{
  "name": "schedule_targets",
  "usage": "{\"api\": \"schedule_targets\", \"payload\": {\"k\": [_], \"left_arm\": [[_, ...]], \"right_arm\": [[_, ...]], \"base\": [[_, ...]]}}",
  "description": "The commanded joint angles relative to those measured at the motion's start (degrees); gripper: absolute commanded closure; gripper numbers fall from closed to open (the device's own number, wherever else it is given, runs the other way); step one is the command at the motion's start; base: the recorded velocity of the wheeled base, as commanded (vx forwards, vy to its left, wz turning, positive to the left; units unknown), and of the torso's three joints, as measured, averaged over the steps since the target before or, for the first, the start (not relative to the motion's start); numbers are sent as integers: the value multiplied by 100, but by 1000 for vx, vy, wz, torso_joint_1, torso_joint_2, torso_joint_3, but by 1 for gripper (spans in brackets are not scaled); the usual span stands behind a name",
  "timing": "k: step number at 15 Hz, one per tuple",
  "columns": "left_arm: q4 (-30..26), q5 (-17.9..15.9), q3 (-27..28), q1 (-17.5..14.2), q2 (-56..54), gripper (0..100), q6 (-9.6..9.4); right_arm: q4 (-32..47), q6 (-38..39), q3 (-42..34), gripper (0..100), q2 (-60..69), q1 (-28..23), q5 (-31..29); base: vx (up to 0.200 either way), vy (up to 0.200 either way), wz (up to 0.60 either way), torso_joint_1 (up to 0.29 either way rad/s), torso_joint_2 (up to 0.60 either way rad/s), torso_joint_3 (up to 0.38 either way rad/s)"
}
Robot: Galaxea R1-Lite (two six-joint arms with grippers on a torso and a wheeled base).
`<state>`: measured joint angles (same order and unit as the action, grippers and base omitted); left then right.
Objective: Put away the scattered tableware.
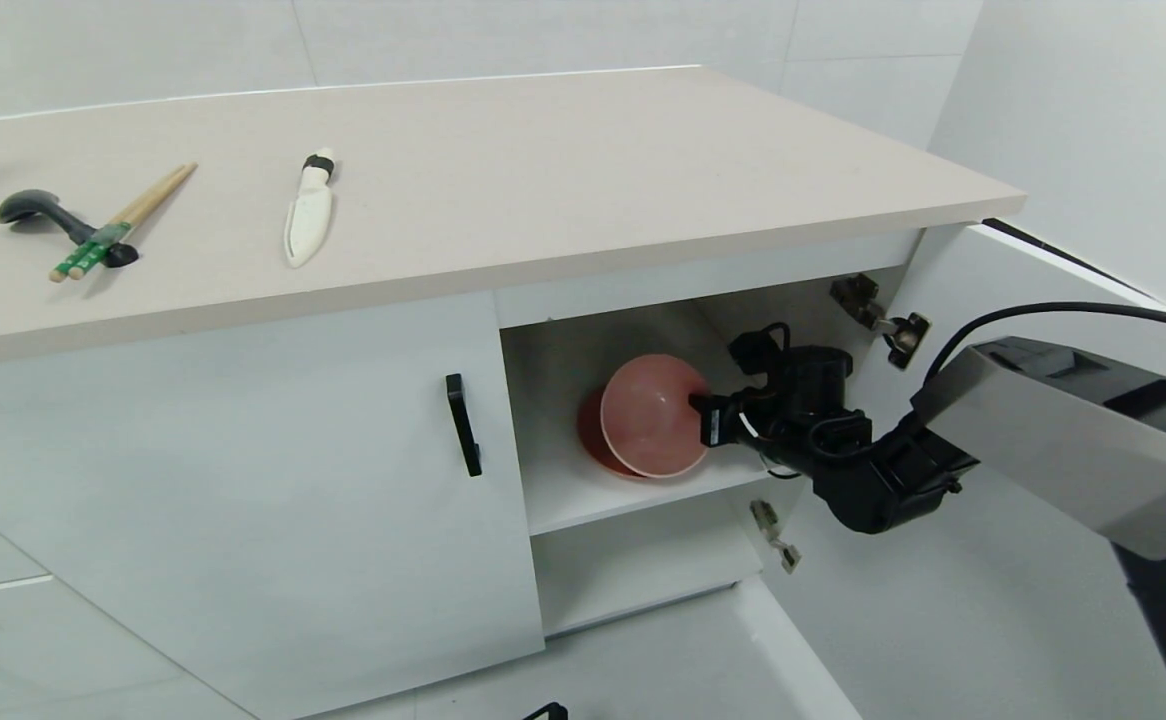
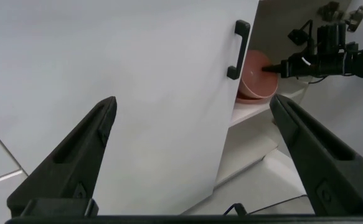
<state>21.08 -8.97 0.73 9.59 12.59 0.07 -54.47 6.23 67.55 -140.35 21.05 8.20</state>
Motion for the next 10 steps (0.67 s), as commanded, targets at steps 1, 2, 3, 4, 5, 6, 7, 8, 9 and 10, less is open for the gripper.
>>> {"api": "schedule_targets", "payload": {"k": [1, 2, 3, 4, 5, 6, 7, 8, 9, 10], "left_arm": [[2, 1, -20, -1, 6, 0, 1], [2, 1, -20, -1, 6, 0, 1], [2, 1, -29, -1, 6, 0, 1], [-7, 1, -29, -1, -2, 0, 1], [-51, -8, -64, 7, -64, 0, 1], [-104, -8, -64, 7, -73, 0, 1], [-165, -8, -64, 16, -73, 0, 1], [-174, -8, -64, 16, -73, 0, 1], [-174, -8, -64, 16, -82, 0, 1], [-174, -8, -64, 25, -73, 0, 1]], "right_arm": [[-2, 1, -5, 0, -10, 13, 6], [6, 10, 4, 0, -10, 39, 6], [-2, 10, 4, 0, -19, 48, 6], [-11, 10, 22, 0, -27, 48, 15], [-11, 10, 30, 0, -27, 57, 23], [-20, 10, 30, 0, -27, 57, 32], [-249, 10, 48, 0, -27, 101, 58], [-354, 10, 39, 0, -19, 118, 58], [-389, 10, -22, 0, 34, 206, 58], [-407, 1, -84, 0, 166, 233, 41]], "base": [[0, 0, 0, 0, 0, 0], [0, 0, 0, 0, 0, 0], [0, 0, 0, 0, 0, 0], [0, 0, 0, 0, 0, 0], [0, 0, 0, 0, 0, 0], [0, 0, 0, 0, 0, 0], [0, 0, 0, 0, 0, 0], [0, 0, 0, 0, 0, 0], [0, 0, 0, 0, 0, 0], [0, 0, 0, 0, 0, 0]]}}
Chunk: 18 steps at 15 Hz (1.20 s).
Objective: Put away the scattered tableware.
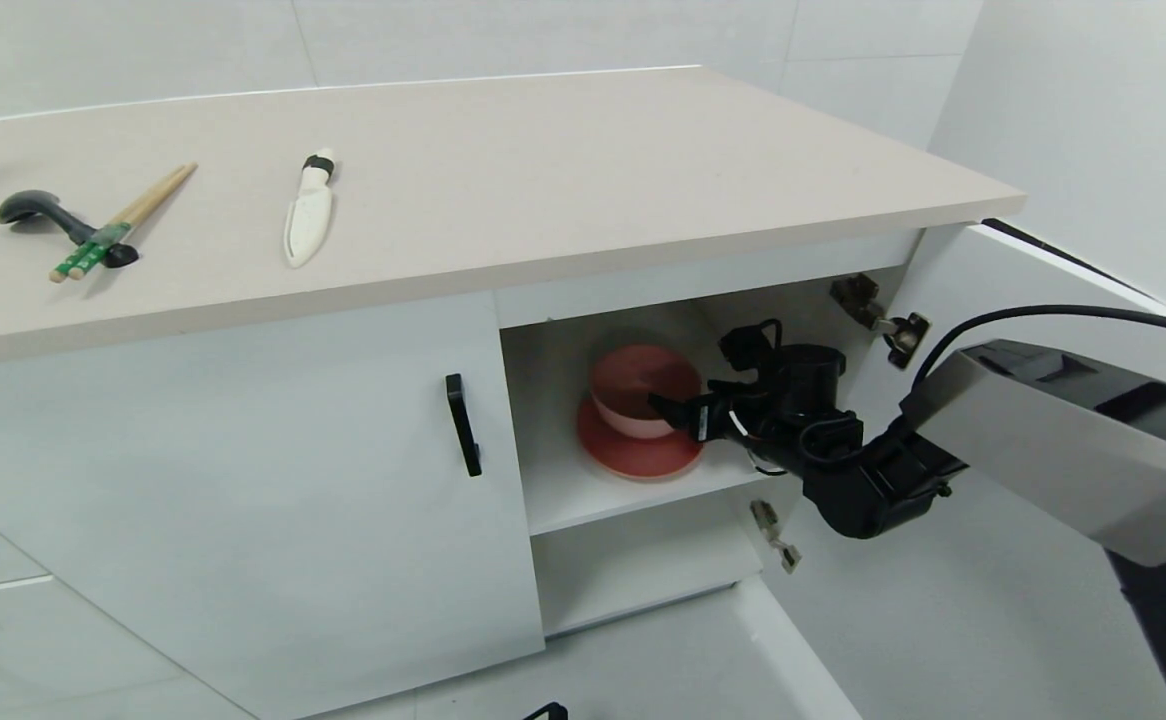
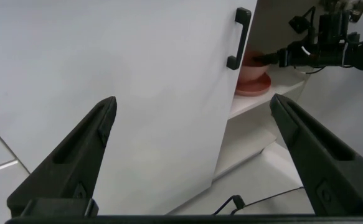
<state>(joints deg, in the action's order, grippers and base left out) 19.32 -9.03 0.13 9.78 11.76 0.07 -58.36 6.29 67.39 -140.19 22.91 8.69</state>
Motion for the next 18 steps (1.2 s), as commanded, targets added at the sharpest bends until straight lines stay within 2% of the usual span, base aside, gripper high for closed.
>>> {"api": "schedule_targets", "payload": {"k": [1, 3, 5, 6, 7, 8, 9, 12, 15, 18], "left_arm": [[1, -2, -5, 7, 1, 0, 1], [-7, -2, -5, 7, 1, 0, 10], [-16, 7, -5, 7, -16, 0, 10], [-51, 7, -5, -2, -25, 0, 10], [-139, 7, -5, -2, -69, 0, 10], [-174, 7, -5, -2, -78, 0, 10], [-271, 7, -5, -20, -104, 0, 10], [-438, 7, -5, -28, -227, 0, 72], [-614, 16, -5, -134, -315, 0, 151], [-728, 24, -5, -345, -333, 0, 230]], "right_arm": [[-53, -5, -200, 0, 387, 109, -8], [-317, -5, -762, 0, 871, 205, -17], [-809, -67, -1729, 0, 1381, 311, -34], [-1055, -216, -2098, 0, 1556, 329, -34], [-1574, -647, -2793, 0, 1829, 329, -52], [-1749, -787, -3030, 0, 1952, 337, -52], [-2083, -1042, -3680, 0, 2382, 355, -61], [-2171, -1068, -4612, 0, 3587, 504, -78], [-2118, -1077, -5456, 0, 4817, 592, -465], [-1644, -1068, -6370, 0, 6162, 469, -597]], "base": [[0, 0, 0, 0, 0, 0], [0, 0, 0, 0, 0, 0], [0, 0, 0, 0, 0, 0], [0, 0, 0, 0, 0, 0], [0, 0, 0, 0, 0, 0], [0, 0, 0, 0, 0, 0], [0, 0, 0, 0, 0, 0], [0, 0, 0, 0, 0, 0], [0, 0, 0, 0, 0, 0], [0, 0, 0, 0, 0, 0]]}}
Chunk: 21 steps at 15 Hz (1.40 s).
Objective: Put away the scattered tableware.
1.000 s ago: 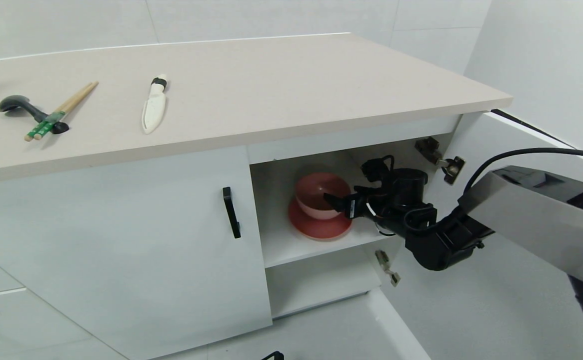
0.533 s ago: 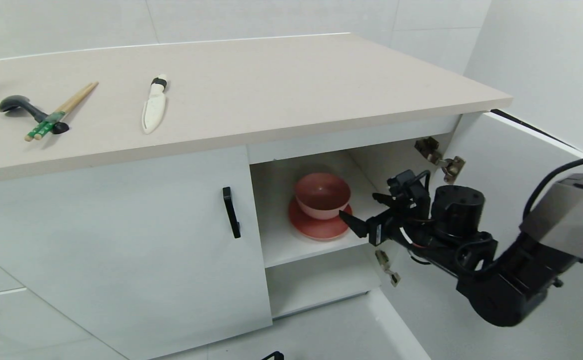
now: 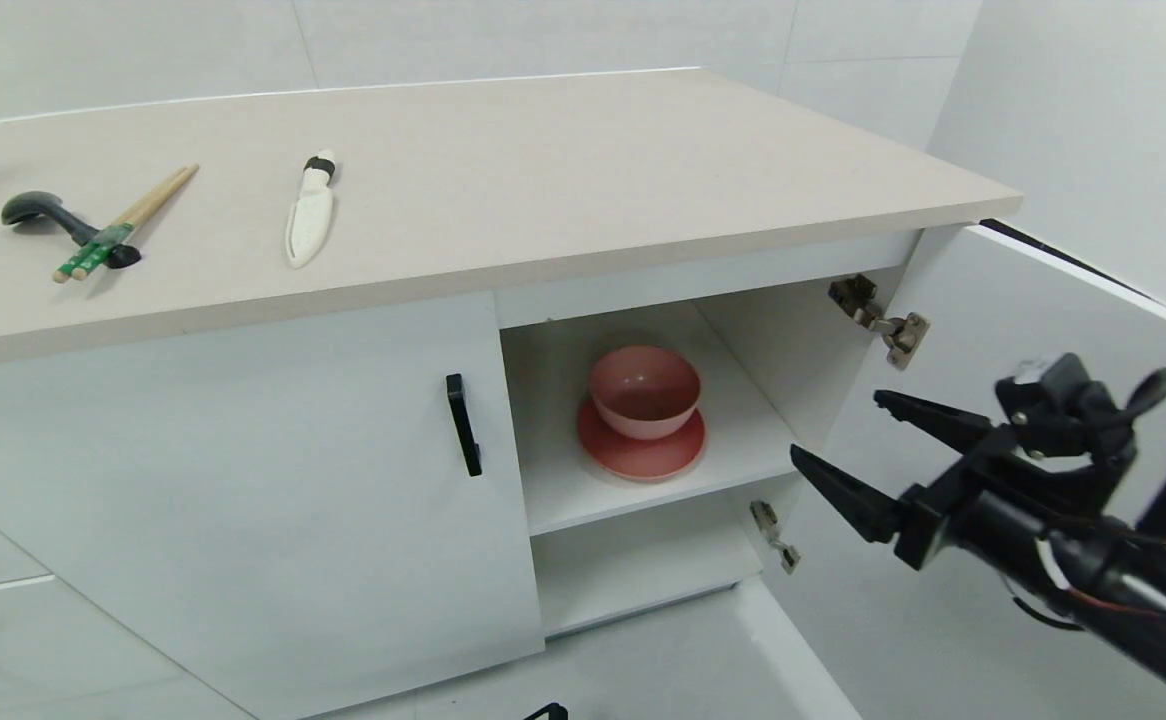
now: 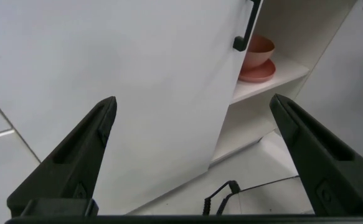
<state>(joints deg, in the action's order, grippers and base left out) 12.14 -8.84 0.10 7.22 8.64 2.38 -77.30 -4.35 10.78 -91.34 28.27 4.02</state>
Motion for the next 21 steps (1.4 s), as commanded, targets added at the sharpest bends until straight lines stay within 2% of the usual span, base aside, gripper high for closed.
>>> {"api": "schedule_targets", "payload": {"k": [1, 2, 8, 10, 11, 12, 13, 14, 17, 19, 21], "left_arm": [[-45, 14, -1, -124, -65, 0, 0], [-203, 14, -1, -221, -188, 0, 0], [-880, 40, -10, -265, -302, 0, 44], [-880, 49, -10, -265, -302, 0, 35], [-889, 172, -10, -265, -311, 0, 0], [-942, 506, -10, -265, -311, 0, -115], [-1021, 647, -10, -265, -311, 0, -317], [-1021, 664, -10, -273, -311, 0, -387], [-1179, 761, -10, -300, -311, 0, -361], [-1232, 787, -1, -440, -398, 0, -352], [-1232, 778, -10, -651, -609, 0, -361]], "right_arm": [[321, -4, -814, 0, 1444, -129, -218], [602, 5, -1078, 0, 2015, -357, -376], [3221, 57, -1078, 0, 4749, -1676, -394], [4926, 119, -1078, 0, 6093, -2264, -358], [5814, 180, -1078, 0, 7016, -2590, -218], [6772, 198, -999, 0, 8062, -2880, 266], [7572, 207, -858, 0, 8677, -3117, 521], [7941, 233, -779, 0, 8721, -3091, 512], [7871, 418, -893, 0, 8686, -3056, 565], [7853, 145, -1025, 0, 8686, -3047, 160], [7704, 286, -1078, 0, 8686, -3038, -42]], "base": [[0, 0, 0, 0, 0, 0], [0, 0, 0, 0, 0, 0], [0, 0, 0, 0, 0, 0], [0, 0, 0, 0, 0, 0], [0, 0, 0, 0, 0, 0], [0, 0, 0, 0, 0, 0], [0, 0, 0, 0, 0, 0], [0, 0, 0, 0, 0, 0], [0, 0, 0, 0, 0, 0], [0, 0, 0, 0, 0, 0], [0, 0, 0, 0, 0, 0]]}}
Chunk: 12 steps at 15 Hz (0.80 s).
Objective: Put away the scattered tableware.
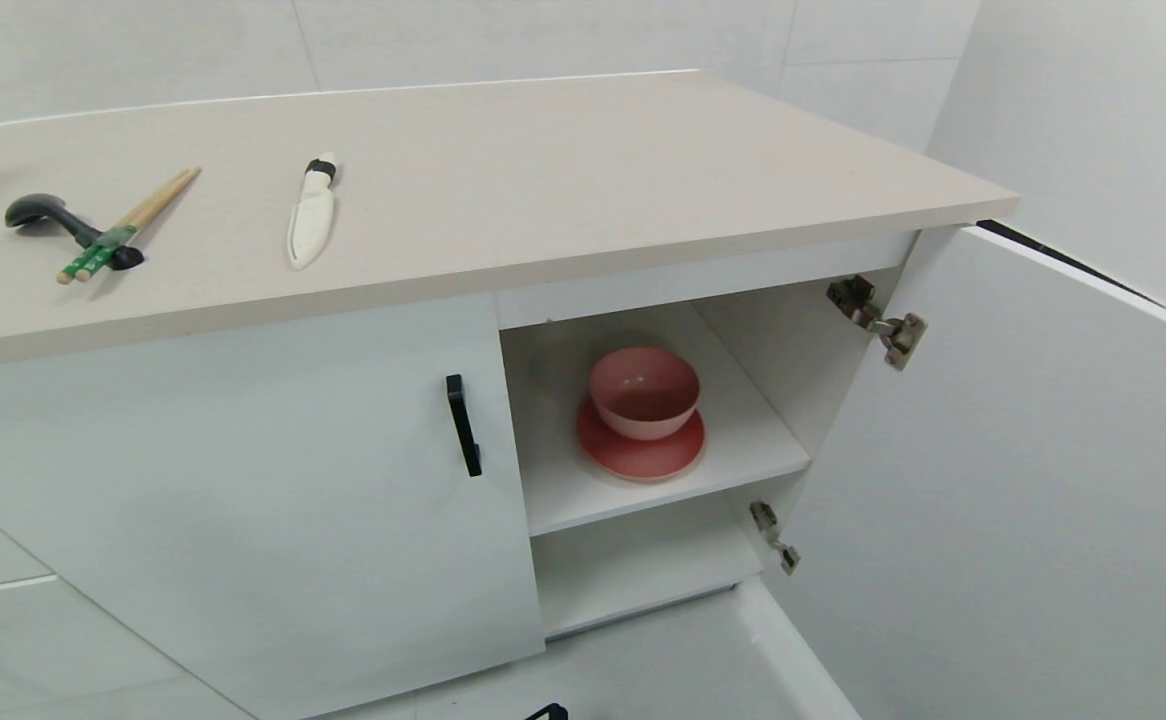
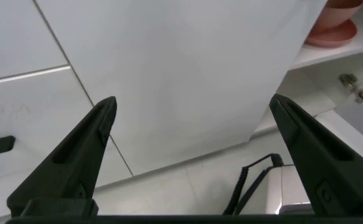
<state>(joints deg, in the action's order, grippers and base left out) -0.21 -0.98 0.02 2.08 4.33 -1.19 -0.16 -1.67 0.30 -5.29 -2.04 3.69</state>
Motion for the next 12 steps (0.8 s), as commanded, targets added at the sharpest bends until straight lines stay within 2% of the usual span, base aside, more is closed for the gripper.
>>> {"api": "schedule_targets", "payload": {"k": [1, 5, 11, 12], "left_arm": [[3, -17, -2, -182, -310, 0, -4], [-6, -34, -2, -200, -380, 0, -4], [-6, -17, -2, -200, -406, 0, 14], [-6, -8, -2, -200, -406, 0, 14]], "right_arm": [[-2, 79, -30, 0, 81, -7, -9], [-2, 88, -30, 0, 81, -7, -9], [-2, 97, -30, 0, 81, -7, -18], [-2, 88, -30, 0, 81, 1, -18]], "base": [[0, 0, 0, 0, 0, 0], [0, 0, 0, 0, 0, 0], [-200, 0, 0, 4, 3, 2], [-200, -200, 0, -2, -2, 2]]}}
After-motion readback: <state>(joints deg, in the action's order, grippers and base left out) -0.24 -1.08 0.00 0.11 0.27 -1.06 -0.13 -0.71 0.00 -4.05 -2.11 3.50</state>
